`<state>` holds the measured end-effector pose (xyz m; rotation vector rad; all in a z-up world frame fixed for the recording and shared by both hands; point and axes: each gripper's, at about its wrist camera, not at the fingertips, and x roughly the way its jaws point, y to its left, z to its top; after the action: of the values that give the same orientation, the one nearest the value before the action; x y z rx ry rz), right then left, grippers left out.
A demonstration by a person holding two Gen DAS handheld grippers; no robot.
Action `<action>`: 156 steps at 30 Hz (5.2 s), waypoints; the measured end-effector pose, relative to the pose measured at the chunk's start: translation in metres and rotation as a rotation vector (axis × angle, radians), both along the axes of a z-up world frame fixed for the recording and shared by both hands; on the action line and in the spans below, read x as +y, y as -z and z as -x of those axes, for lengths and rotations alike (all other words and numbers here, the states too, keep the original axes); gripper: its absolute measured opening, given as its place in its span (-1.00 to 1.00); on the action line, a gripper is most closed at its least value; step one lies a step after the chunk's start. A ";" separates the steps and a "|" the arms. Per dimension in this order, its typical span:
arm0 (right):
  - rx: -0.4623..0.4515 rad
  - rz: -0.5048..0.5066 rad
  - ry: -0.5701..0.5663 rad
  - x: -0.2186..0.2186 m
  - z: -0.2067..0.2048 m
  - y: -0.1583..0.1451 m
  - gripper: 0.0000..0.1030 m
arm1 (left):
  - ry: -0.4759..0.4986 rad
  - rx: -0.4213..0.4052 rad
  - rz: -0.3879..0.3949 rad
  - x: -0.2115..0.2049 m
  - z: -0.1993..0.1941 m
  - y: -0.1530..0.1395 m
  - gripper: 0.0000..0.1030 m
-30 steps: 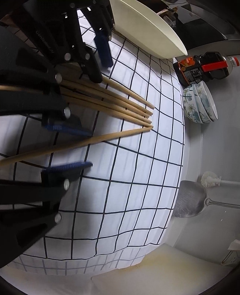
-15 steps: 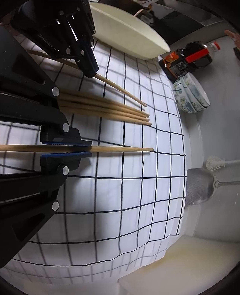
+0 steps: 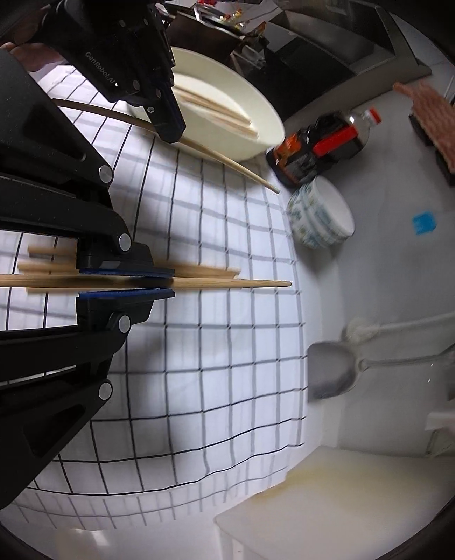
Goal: Organize utensils
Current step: 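Lift both held chopsticks and carry them over the oval dish, then open the right gripper to drop its chopstick while the left gripper releases its chopstick, then move both open grippers back from the dish to the chopstick pile, then close the right gripper on a chopstick while the left gripper grasps another chopstick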
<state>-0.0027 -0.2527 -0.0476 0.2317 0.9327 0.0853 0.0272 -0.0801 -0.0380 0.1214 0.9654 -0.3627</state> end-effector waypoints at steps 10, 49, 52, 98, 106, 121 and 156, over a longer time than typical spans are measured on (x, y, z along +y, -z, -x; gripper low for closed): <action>-0.078 -0.001 -0.088 0.060 -0.022 -0.042 -0.88 | -0.089 -0.075 0.044 0.072 -0.014 -0.042 -0.87; 0.135 -0.014 -0.244 0.251 -0.143 0.022 -0.88 | -0.294 0.075 0.021 0.234 -0.096 0.039 -0.86; 0.150 -0.005 -0.239 0.249 -0.143 0.026 -0.88 | -0.290 0.085 0.018 0.236 -0.098 0.043 -0.86; 0.080 -0.026 -0.230 0.229 -0.106 -0.007 -0.23 | -0.394 0.035 0.018 0.242 -0.061 0.006 0.54; 0.053 -0.029 -0.234 0.216 -0.083 -0.022 -0.11 | -0.407 0.006 0.025 0.231 -0.044 -0.010 0.71; 0.021 -0.041 -0.181 0.166 -0.031 -0.032 0.05 | -0.343 -0.017 0.042 0.180 -0.006 -0.022 0.77; 0.097 0.062 0.064 -0.011 0.029 0.066 0.05 | -0.091 0.048 0.040 -0.004 0.023 0.051 0.77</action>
<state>-0.0317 -0.2642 -0.1137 0.2095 1.0220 -0.0145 0.0046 -0.0841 -0.0887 0.0327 1.0070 -0.3021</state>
